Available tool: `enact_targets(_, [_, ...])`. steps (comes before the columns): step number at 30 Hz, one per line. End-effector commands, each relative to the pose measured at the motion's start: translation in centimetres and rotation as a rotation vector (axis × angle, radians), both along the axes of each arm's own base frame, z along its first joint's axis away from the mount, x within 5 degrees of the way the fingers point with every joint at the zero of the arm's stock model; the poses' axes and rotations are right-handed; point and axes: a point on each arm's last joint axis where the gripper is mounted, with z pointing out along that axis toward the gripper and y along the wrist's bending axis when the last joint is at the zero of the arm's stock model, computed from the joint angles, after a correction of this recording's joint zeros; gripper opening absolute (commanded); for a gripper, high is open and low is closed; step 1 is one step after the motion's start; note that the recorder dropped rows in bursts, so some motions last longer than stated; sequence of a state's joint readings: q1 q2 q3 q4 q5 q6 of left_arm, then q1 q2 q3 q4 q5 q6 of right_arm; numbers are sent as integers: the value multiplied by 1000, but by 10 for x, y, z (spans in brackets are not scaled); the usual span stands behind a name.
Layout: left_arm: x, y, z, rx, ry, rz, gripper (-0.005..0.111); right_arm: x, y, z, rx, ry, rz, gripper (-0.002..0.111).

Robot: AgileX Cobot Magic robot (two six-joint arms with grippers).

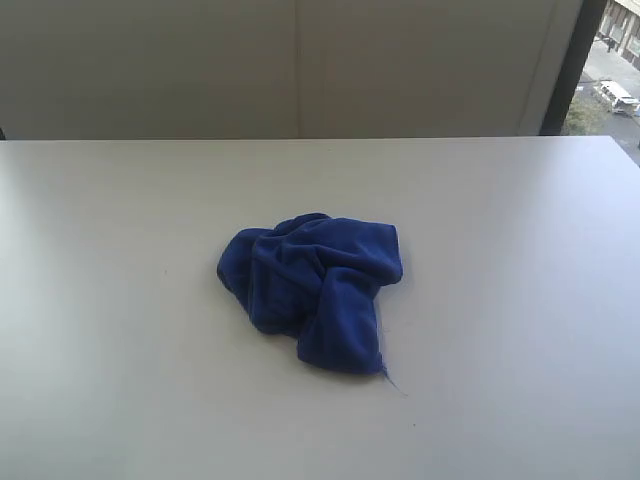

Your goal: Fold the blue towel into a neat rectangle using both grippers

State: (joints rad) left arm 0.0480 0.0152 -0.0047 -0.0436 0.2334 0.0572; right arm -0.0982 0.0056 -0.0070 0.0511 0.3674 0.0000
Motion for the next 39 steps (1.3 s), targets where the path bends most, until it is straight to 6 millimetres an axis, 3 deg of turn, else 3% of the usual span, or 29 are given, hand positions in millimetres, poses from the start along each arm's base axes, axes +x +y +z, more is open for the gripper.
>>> enact_targets(1, [0, 0, -1, -3, 0, -4, 0, 0, 0, -1, -3, -8, 4, 0])
enact_targets(22, [1, 0, 2, 0, -42, 0, 0, 0, 0, -1, 17, -9, -2, 0])
enact_targets(39, [6, 3, 23, 9, -276, 28, 0, 0, 0, -1, 17, -9, -2, 0])
